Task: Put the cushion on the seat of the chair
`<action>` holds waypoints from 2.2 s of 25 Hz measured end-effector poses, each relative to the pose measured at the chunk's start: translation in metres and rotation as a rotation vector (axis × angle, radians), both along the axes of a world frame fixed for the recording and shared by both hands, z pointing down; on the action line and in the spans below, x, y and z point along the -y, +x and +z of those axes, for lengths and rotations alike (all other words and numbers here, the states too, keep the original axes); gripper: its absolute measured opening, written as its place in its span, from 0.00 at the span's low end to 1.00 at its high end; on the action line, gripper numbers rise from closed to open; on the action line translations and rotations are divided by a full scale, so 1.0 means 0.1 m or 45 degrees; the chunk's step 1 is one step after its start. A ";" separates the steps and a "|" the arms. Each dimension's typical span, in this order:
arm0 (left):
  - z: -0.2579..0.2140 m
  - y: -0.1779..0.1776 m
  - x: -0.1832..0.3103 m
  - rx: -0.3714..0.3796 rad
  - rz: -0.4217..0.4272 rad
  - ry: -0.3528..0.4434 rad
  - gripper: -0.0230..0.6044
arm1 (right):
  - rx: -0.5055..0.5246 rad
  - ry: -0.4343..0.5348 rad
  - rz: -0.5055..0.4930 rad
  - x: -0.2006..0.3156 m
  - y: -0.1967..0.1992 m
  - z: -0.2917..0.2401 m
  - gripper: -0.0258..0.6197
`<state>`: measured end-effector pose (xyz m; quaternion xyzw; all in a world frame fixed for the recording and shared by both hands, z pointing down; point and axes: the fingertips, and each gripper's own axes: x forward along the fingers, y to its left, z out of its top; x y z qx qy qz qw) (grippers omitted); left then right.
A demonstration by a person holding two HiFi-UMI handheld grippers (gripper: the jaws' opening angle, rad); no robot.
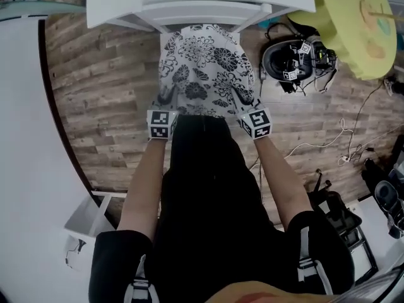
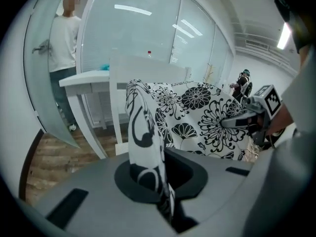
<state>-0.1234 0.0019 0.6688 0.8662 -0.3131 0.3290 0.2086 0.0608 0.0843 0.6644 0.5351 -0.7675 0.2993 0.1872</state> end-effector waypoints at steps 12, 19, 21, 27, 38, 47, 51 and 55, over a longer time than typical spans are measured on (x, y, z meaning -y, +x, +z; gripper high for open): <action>1.56 -0.07 0.22 0.111 0.040 -0.228 0.08 | 0.015 -0.315 0.051 0.21 0.03 1.57 0.08; 2.09 -0.14 0.30 0.178 0.026 -0.358 0.08 | 0.077 -0.475 0.089 0.24 0.03 2.17 0.08; 2.19 -0.16 0.32 0.186 0.021 -0.384 0.08 | 0.072 -0.506 0.092 0.25 0.03 2.28 0.09; 2.41 -0.18 0.37 0.226 0.025 -0.431 0.09 | 0.046 -0.578 0.109 0.32 0.05 2.48 0.14; 2.67 -0.29 0.44 0.249 -0.040 -0.508 0.11 | 0.026 -0.684 0.213 0.30 0.21 2.72 0.24; 2.83 -0.42 0.52 0.310 -0.100 -0.541 0.31 | -0.073 -0.760 0.280 0.27 0.41 2.88 0.43; 2.87 -0.47 0.57 0.322 -0.125 -0.563 0.40 | -0.083 -0.783 0.290 0.25 0.47 2.93 0.49; 2.87 -0.48 0.58 0.327 -0.111 -0.563 0.44 | -0.104 -0.791 0.316 0.24 0.56 2.94 0.58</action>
